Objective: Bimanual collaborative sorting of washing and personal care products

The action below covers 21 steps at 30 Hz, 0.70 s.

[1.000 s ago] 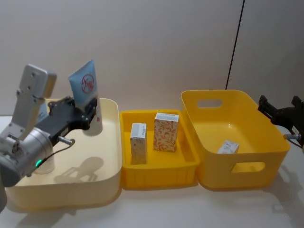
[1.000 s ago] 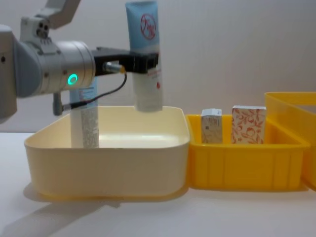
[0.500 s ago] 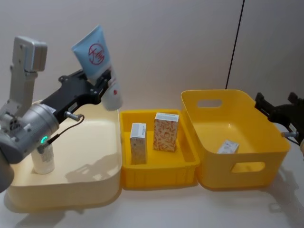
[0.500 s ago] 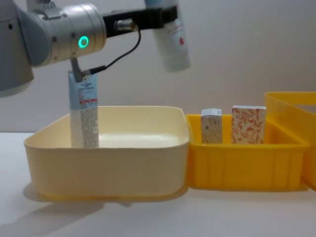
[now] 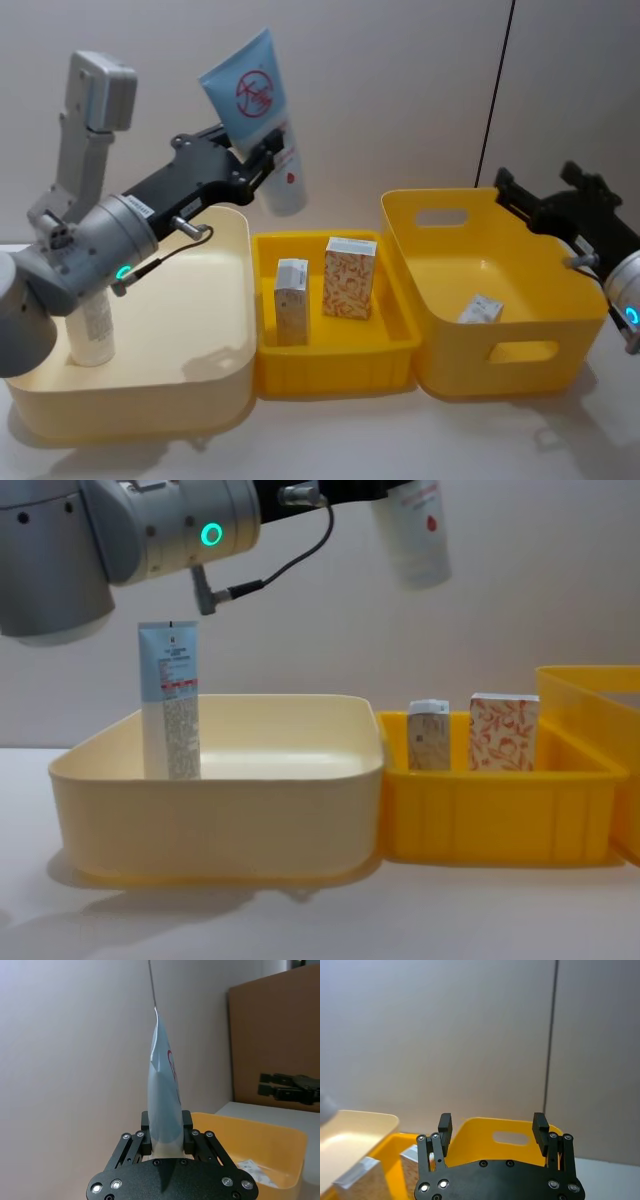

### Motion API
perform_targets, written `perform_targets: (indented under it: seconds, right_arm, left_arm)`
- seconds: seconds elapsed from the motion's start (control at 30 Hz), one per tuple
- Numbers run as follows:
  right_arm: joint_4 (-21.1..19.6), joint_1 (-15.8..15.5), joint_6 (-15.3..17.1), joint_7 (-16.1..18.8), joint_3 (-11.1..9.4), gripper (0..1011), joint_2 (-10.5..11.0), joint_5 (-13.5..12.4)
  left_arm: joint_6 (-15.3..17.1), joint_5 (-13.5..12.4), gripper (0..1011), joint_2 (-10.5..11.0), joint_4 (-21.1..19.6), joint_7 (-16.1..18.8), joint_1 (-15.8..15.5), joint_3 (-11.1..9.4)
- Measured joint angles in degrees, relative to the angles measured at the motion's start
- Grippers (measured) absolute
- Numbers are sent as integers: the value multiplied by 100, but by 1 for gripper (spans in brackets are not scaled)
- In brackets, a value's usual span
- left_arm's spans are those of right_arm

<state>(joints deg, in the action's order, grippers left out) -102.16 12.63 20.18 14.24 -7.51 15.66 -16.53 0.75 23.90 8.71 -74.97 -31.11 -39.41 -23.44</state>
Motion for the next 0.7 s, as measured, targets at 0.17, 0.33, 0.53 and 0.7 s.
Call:
perform_targets:
  seconds: [0.17,0.33,0.53,0.7]
  right_arm:
    - [-12,114,-1,270,121,1001,77,-148]
    - [-14,249,50,585,250,1001,188,-308]
    - [13,402,110,929,400,1001,353,-436]
    - [74,564,121,1309,579,1001,567,-507]
  left_arm:
    - [-73,3,333,-29,108,-118,-101,-97]
    - [-94,4,333,-48,170,-163,-172,-181]
    - [-50,-5,333,-63,191,-120,-221,-235]
    - [72,-15,333,-86,200,13,-263,-265]
